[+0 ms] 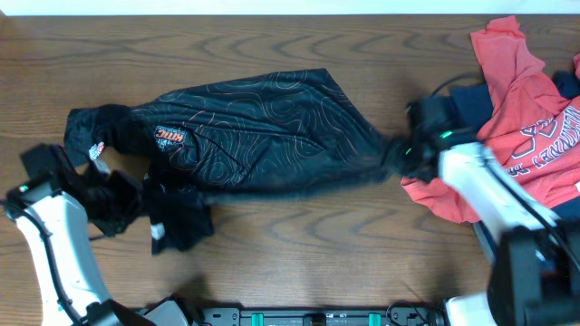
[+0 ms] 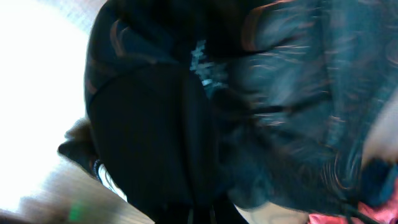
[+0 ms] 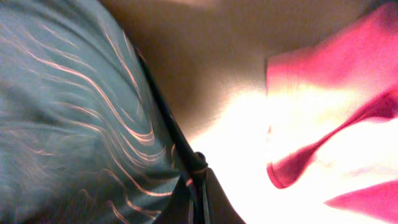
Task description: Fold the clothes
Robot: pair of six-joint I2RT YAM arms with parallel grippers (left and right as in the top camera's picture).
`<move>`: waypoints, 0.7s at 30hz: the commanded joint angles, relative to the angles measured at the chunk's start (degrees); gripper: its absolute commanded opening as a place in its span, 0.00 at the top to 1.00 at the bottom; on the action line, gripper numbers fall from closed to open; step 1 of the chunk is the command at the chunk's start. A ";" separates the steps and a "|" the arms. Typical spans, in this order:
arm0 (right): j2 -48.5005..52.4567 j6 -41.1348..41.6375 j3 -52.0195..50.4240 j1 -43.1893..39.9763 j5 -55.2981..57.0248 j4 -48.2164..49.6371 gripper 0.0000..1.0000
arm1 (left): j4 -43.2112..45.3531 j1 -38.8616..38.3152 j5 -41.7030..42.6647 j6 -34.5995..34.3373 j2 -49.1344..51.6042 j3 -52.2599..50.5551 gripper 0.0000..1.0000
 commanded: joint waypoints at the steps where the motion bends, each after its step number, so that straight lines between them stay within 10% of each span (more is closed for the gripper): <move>1: -7.58 -10.01 10.78 -2.49 1.25 -5.20 0.99 | -1.07 -1.09 4.35 4.22 -0.35 8.31 0.94; 21: -16.00 -18.36 46.77 -4.87 9.40 -18.75 0.99 | -8.90 -7.21 4.44 7.54 -0.98 53.42 0.94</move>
